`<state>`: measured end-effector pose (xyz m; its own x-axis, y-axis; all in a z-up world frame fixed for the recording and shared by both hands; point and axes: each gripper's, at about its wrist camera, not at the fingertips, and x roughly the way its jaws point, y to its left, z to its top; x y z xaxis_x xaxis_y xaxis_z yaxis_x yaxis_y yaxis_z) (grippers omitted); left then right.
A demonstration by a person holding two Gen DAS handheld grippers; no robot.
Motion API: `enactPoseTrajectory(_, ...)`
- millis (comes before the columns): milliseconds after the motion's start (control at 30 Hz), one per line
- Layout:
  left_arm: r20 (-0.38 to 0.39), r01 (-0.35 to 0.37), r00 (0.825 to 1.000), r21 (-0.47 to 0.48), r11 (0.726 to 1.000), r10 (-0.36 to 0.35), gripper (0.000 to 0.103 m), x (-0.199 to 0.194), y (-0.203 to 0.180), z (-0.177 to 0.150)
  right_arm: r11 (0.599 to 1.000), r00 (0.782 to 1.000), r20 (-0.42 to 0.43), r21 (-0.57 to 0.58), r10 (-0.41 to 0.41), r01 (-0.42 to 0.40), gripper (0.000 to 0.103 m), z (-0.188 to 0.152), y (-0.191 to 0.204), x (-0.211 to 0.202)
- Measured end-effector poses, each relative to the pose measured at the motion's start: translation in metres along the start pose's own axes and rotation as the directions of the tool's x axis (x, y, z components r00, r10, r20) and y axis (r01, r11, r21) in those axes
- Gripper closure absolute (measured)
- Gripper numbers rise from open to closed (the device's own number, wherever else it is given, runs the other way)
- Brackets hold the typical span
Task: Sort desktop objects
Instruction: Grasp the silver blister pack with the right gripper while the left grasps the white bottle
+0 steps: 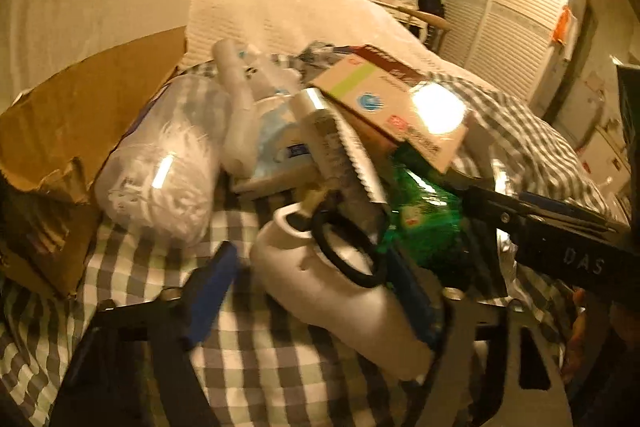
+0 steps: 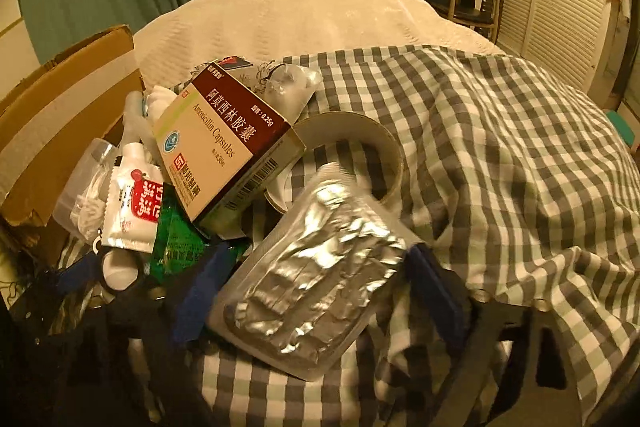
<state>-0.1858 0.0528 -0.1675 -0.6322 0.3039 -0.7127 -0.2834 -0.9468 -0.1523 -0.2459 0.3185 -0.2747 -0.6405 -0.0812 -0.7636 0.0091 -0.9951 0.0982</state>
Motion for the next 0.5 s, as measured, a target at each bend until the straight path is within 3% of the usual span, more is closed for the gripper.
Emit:
enactPoseTrajectory(67, 0.005, 0.002, 1.000, 0.000, 1.000, -0.002, 0.038, -0.001, 0.000, 0.000, 1.000, 1.000, 0.010, -0.003, 0.007, -0.007, 0.036, -0.001, 0.000, -0.006)
enactPoseTrajectory(133, 0.002, 0.017, 1.000, -0.020, 1.000, -0.017, 0.041, -0.002, 0.004, 0.001, 1.000, 1.000, 0.017, -0.012, 0.011, -0.011, 0.041, -0.002, 0.001, -0.011)
enactPoseTrajectory(500, 0.022, 0.071, 0.997, -0.078, 0.994, -0.069, 0.046, -0.024, 0.014, 0.005, 0.999, 0.994, 0.103, 0.013, 0.028, -0.030, 0.046, 0.006, -0.007, -0.050)
